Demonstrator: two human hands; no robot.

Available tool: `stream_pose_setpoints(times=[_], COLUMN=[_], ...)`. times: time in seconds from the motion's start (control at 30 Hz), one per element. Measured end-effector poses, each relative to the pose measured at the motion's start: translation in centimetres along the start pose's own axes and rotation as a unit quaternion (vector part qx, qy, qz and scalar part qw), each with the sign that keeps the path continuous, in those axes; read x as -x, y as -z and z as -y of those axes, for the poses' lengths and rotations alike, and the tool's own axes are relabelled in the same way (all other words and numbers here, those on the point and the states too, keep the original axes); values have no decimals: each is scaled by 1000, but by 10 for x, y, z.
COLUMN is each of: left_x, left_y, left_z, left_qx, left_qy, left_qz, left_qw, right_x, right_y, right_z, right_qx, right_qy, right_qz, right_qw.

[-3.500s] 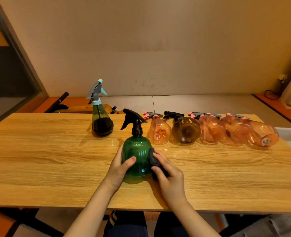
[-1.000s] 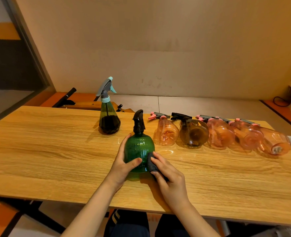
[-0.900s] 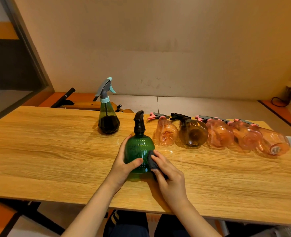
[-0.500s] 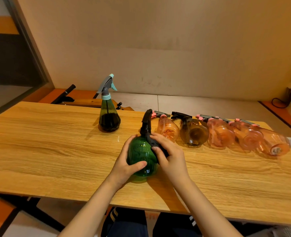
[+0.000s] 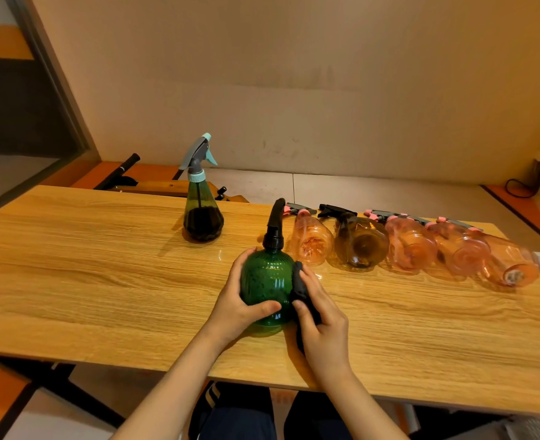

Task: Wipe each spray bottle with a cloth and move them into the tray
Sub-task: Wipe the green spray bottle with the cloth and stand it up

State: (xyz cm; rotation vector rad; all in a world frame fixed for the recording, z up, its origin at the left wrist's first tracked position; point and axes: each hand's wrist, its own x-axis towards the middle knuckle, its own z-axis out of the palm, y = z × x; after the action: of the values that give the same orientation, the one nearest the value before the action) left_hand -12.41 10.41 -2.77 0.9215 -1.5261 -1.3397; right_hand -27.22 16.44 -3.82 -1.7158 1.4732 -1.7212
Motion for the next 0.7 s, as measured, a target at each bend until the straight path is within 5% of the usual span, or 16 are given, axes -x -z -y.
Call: stream_pose_setpoints(times=[0.4,0.7], left_x=[-5,-4], left_y=[4,6], left_z=[6,1], left_qx=[151,172], left_qy=[59,78], left_qz=[-87,-71], left_qw=[983,979], right_x=[6,4], right_y=[-3,0], right_z=[-2,-2], right_qx=[59,16], right_qy=[123,61], right_qz=[59,43], right_qw=[989,997])
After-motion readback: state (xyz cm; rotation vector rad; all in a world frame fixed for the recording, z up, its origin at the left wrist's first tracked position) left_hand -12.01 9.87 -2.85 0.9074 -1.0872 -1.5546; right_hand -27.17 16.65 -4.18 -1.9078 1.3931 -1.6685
